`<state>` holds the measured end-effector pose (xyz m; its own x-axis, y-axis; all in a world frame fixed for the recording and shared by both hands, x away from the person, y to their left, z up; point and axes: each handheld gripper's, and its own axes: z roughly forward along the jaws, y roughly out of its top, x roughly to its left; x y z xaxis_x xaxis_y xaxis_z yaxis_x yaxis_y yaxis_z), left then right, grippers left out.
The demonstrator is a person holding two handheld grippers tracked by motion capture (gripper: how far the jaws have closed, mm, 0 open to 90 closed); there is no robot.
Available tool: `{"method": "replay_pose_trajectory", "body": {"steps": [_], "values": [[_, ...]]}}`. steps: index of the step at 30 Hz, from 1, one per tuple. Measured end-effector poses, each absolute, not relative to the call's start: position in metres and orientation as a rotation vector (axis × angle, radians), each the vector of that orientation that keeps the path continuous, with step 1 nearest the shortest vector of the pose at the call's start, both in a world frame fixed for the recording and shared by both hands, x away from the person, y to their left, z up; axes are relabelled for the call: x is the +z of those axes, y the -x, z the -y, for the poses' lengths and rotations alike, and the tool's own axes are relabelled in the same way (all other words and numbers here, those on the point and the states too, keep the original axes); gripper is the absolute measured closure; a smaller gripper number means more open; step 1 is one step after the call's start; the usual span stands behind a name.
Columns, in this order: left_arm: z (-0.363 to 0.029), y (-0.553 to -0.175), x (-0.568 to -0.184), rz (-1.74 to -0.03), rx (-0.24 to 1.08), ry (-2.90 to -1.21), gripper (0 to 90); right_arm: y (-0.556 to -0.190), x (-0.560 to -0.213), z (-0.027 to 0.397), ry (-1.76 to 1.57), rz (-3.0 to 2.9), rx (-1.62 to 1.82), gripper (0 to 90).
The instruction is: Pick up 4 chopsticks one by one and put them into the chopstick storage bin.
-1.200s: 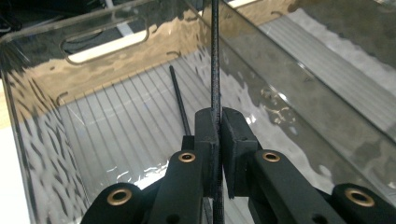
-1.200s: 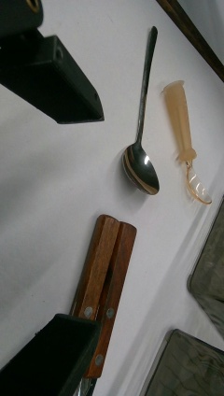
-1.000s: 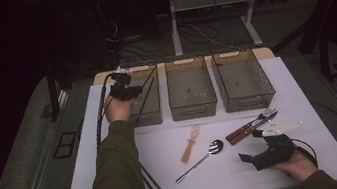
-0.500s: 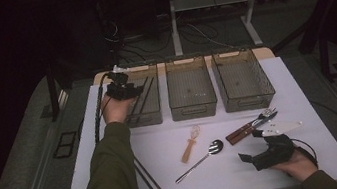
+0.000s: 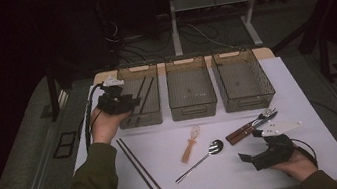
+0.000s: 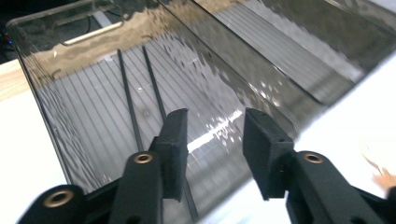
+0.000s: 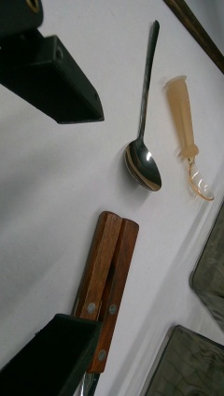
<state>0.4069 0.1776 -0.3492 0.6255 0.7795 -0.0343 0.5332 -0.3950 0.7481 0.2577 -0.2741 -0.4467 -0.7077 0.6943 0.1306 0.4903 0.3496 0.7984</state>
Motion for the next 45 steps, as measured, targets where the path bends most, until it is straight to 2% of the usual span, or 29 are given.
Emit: {"method": "replay_pose_trajectory", "body": {"steps": [7,12,24,36,45], "values": [[-0.189,-0.378,-0.361,-1.005,0.390,-2.108,80.3,-0.258,-0.447,0.275,-1.066,-2.380,1.285,1.4],[-0.196,-0.363,-0.372,-1.004,0.384,-2.112,89.2,-0.258,-0.447,0.274,-1.067,-2.380,1.284,1.4],[-0.218,-0.341,-0.398,-1.070,0.440,-2.153,89.5,-0.257,-0.446,0.274,-1.069,-2.381,1.277,1.4],[-0.241,-0.348,-0.425,-1.198,0.458,-2.214,89.5,-0.256,-0.446,0.274,-1.064,-2.381,1.273,1.4],[-0.245,-0.352,-0.433,-1.228,0.439,-2.228,89.4,-0.256,-0.446,0.274,-1.066,-2.382,1.272,1.4]]}}
